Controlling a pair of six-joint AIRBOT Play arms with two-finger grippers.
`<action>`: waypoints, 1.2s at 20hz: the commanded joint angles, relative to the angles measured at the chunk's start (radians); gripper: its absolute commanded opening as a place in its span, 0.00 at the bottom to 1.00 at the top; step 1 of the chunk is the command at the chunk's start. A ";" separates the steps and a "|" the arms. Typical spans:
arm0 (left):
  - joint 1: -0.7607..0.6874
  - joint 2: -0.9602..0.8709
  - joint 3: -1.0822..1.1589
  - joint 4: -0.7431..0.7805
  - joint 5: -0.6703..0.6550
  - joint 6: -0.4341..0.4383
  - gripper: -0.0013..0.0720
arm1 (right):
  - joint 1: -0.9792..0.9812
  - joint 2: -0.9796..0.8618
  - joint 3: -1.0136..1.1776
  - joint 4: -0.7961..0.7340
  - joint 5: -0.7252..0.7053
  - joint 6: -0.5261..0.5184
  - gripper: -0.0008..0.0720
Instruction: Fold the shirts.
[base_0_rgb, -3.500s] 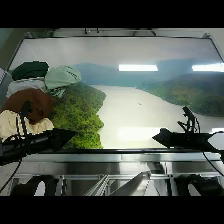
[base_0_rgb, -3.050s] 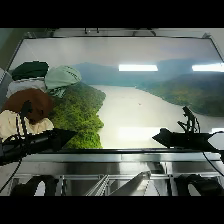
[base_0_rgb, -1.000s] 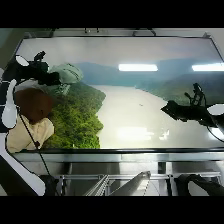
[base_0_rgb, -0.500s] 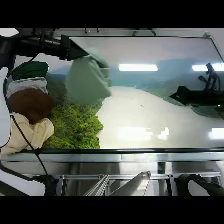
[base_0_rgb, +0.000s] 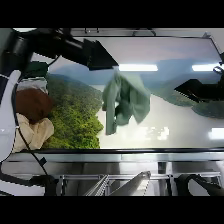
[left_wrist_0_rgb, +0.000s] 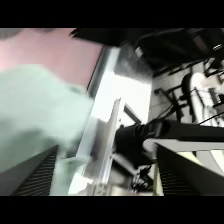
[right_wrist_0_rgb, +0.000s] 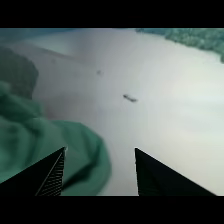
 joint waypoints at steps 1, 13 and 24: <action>-0.006 -0.051 -0.001 0.254 -0.054 -0.120 1.00 | -0.002 -0.035 -0.007 -0.001 0.083 0.000 0.68; 0.052 0.084 -0.810 0.448 0.219 -0.120 0.99 | 0.368 -0.121 -0.405 0.018 -0.234 -0.023 0.68; -0.071 -0.127 -0.625 0.290 0.180 -0.022 0.02 | 0.302 -0.191 -0.267 0.021 -0.120 -0.200 0.04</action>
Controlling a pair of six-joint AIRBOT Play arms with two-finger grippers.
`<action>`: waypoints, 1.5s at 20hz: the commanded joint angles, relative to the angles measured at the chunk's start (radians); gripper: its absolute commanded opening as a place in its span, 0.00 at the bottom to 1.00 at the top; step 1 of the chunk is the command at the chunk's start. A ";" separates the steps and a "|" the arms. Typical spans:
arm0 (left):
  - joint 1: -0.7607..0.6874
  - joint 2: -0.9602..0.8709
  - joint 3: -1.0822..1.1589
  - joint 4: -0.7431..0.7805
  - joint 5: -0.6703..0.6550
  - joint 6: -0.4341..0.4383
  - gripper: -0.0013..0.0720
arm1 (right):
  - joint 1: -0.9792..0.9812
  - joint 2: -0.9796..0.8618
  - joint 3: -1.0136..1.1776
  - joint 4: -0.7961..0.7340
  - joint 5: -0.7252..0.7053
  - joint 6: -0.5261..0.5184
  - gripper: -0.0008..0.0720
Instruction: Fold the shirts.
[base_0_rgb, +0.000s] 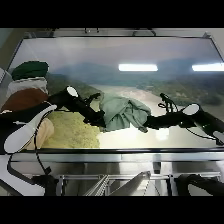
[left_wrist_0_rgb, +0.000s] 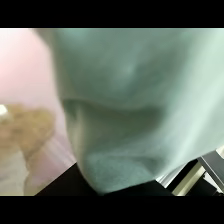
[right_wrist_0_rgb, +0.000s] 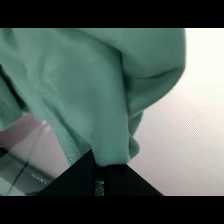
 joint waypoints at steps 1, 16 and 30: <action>0.003 0.006 0.101 -0.010 -0.089 0.012 0.02 | -0.079 0.033 0.095 -0.126 0.114 0.009 0.04; 0.169 0.607 0.433 -0.012 -0.251 -0.049 0.05 | -0.390 0.577 0.554 0.220 0.280 -0.004 0.04; 0.180 0.532 -0.158 -0.010 -0.235 0.074 0.05 | -0.322 0.324 0.053 0.101 0.349 0.065 0.04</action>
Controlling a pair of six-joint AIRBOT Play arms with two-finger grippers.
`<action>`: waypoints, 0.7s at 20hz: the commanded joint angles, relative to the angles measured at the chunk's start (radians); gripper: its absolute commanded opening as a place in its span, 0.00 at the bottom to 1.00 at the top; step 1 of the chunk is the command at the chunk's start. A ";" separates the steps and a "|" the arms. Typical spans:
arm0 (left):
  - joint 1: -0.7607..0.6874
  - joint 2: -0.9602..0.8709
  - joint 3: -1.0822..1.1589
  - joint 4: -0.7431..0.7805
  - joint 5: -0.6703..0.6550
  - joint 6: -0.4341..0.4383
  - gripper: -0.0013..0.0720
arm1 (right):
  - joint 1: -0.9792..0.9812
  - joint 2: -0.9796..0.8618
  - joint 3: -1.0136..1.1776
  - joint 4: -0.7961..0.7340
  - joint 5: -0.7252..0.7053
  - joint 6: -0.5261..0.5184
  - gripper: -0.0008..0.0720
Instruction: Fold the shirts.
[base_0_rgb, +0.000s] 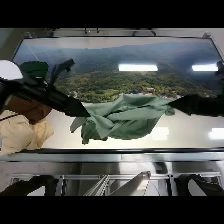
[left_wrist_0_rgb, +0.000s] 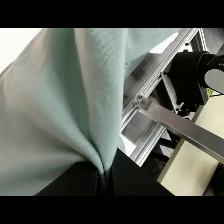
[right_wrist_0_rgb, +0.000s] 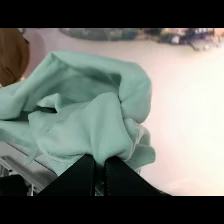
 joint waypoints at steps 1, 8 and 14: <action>0.047 -0.091 -0.135 -0.001 0.018 0.080 0.05 | 0.005 -0.137 -0.102 -0.015 -0.088 -0.085 0.04; 0.306 -0.292 -0.040 -0.002 -0.001 0.066 0.99 | -0.014 -0.275 0.025 -0.060 -0.256 -0.156 0.94; 0.388 -0.259 -0.266 -0.037 0.065 0.114 0.99 | 0.004 -0.276 -0.113 -0.175 -0.189 -0.064 0.92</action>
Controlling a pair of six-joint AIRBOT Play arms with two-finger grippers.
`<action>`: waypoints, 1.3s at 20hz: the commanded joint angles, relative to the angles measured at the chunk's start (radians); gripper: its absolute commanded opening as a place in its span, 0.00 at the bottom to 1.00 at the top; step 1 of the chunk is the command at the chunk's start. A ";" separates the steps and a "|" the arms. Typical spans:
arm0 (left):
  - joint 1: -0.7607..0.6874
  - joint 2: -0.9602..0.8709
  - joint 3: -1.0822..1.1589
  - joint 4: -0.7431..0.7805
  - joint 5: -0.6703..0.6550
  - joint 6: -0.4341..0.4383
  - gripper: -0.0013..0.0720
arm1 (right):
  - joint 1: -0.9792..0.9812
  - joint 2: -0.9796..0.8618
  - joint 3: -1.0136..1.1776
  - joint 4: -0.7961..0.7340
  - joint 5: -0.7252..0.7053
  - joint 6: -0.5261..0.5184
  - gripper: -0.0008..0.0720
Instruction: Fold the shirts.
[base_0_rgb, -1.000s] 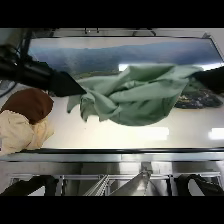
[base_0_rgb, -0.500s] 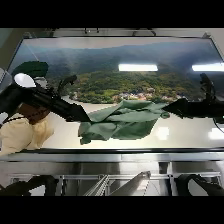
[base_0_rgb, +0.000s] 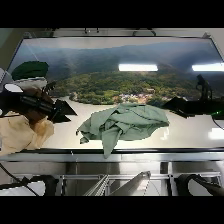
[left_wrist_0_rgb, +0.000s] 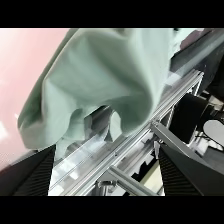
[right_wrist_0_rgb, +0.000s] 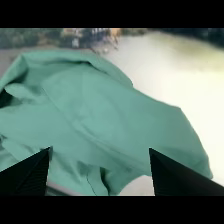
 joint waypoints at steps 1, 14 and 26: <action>-0.002 0.012 -0.135 -0.079 0.063 0.047 0.99 | 0.027 -0.009 -0.099 -0.031 -0.038 0.028 0.92; -0.466 -0.166 0.053 -0.292 0.259 0.126 0.02 | 0.146 -0.227 -0.026 0.241 -0.233 -0.149 0.04; -0.108 0.363 0.467 -0.294 0.003 -0.043 0.05 | -0.247 0.224 0.398 0.440 0.284 -0.130 0.04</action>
